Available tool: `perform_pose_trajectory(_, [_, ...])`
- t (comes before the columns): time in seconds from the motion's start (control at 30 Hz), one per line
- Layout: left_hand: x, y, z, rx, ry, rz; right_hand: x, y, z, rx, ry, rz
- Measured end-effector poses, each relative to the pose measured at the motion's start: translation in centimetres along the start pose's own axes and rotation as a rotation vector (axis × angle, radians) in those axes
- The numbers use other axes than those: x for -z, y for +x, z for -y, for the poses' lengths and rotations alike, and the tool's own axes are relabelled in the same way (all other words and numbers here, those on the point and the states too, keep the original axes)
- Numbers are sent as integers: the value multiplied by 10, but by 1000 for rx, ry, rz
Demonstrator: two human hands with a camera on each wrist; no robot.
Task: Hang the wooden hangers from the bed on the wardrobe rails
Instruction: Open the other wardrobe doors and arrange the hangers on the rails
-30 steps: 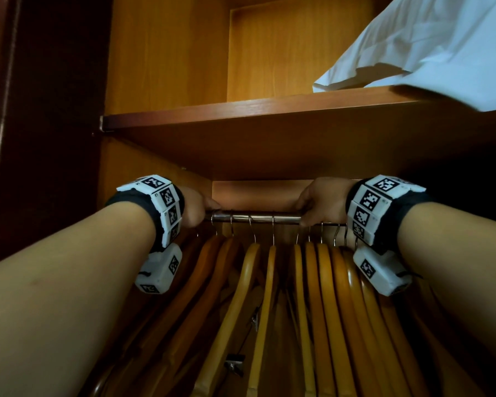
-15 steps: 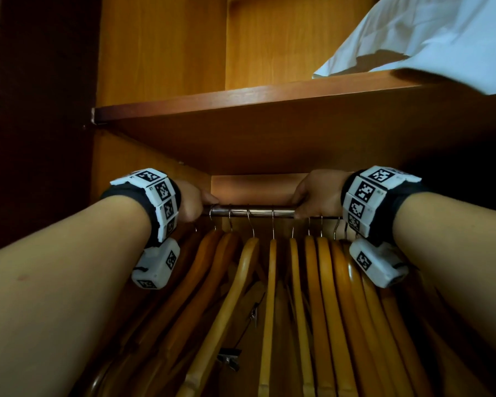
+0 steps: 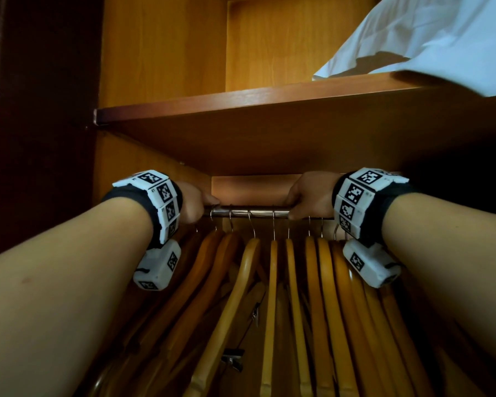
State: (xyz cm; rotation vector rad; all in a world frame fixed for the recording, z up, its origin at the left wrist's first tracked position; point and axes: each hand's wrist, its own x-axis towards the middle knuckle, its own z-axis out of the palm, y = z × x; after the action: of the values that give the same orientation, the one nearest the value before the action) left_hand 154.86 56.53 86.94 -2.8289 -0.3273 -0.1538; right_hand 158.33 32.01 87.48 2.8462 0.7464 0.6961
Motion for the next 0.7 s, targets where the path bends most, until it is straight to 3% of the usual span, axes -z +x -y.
perform_pose_trajectory(0.33, [-2,-3,6,-52,-140,-35,2,4,20,39,63,-2])
perform_pose_trajectory(0.7, [2,-8,0,-39,-74,-27,-8,16,26,63,-32,32])
